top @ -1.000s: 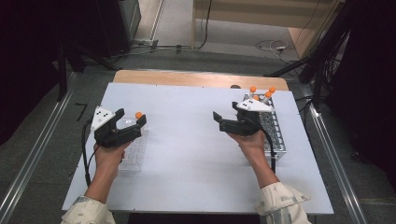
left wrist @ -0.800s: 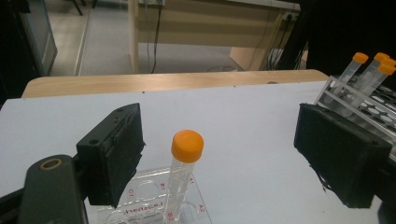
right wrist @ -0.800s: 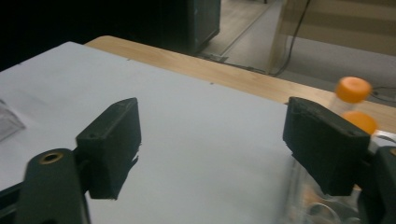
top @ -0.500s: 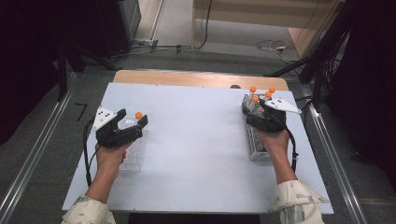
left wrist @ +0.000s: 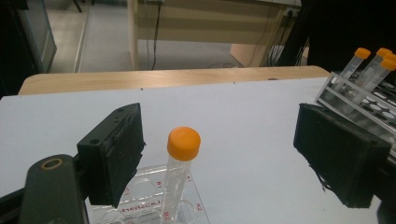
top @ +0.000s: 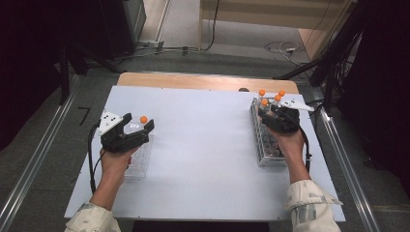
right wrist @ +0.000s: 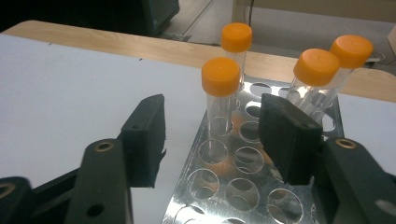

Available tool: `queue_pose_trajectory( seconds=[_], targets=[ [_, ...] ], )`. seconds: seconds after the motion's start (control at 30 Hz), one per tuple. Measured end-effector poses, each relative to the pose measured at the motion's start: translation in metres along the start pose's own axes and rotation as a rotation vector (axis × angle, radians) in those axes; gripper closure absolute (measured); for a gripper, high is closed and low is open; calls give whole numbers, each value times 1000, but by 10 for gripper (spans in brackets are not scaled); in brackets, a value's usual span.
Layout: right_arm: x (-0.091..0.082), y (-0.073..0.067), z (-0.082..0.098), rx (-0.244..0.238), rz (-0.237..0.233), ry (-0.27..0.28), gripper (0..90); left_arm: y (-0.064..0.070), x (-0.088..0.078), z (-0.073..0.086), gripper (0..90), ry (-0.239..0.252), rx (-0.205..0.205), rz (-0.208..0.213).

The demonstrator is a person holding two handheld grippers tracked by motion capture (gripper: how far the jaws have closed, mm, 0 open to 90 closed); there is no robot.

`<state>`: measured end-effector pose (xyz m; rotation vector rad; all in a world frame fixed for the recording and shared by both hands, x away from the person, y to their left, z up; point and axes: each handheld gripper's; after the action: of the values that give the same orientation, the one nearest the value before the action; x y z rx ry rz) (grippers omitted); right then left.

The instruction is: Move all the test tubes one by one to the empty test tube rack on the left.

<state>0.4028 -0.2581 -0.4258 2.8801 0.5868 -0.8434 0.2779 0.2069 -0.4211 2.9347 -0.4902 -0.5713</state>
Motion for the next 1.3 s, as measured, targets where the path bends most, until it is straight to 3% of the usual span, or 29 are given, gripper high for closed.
queue_pose_trajectory(
  seconds=[0.13,0.4,0.63,1.0,1.3],
  targets=[
    [9,3,-5,9,-2,-57,489,0,0,0,167,-2,2,1],
    [20,5,-10,-1,17,-109,615,2,2,1,167,-8,1,4],
    [28,7,-13,-15,15,-173,668,2,1,1,168,-7,0,5],
    [33,4,-20,-52,12,-200,703,3,2,2,168,-10,3,10],
    [37,4,-21,-54,15,-212,681,3,1,2,168,-12,3,11]
  ],
)
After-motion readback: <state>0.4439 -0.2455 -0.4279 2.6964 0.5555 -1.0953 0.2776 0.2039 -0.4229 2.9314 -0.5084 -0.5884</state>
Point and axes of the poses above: each handheld gripper's, and its own axes: x roughly forward along the jaws, z roughly out of its underside, y roughly to its right, and after that the axes turned 3 degrees about -y, right-handed
